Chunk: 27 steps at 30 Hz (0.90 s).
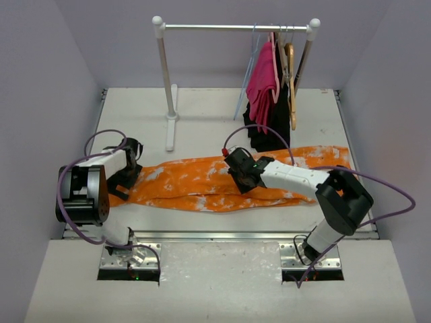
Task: Place the trousers on the hanger
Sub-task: Fold the trousers at the center of the board.
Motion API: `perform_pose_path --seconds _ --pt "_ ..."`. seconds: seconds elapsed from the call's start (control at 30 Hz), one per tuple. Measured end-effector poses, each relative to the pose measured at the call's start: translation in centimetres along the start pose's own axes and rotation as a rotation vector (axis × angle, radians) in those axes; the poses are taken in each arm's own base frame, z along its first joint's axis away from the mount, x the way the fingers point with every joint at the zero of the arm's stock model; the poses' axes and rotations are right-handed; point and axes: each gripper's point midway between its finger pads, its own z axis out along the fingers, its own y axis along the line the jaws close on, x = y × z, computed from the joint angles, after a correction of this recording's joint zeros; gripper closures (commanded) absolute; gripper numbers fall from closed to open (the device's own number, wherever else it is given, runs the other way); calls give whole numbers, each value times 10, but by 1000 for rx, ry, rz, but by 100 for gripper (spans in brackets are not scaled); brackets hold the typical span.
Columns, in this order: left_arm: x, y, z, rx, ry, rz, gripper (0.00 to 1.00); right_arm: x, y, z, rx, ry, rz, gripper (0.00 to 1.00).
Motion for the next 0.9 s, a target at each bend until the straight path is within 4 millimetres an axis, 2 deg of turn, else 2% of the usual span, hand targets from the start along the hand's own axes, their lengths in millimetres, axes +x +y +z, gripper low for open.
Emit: perform_pose_path --seconds 0.07,0.1,0.27,0.53,0.9 --pt "0 0 0 1 0 5 0 1 2 2 19 1 -31 98" --pt "0 0 0 2 -1 10 0 2 2 1 28 0 -44 100" --pt "-1 -1 0 8 -4 29 0 -1 1 -9 30 -40 -65 100" --pt "-2 -3 0 17 -7 45 0 -22 -2 -61 -34 -187 -22 100" --pt "-7 -3 -2 15 -21 58 0 12 3 -90 -125 -66 -32 100"
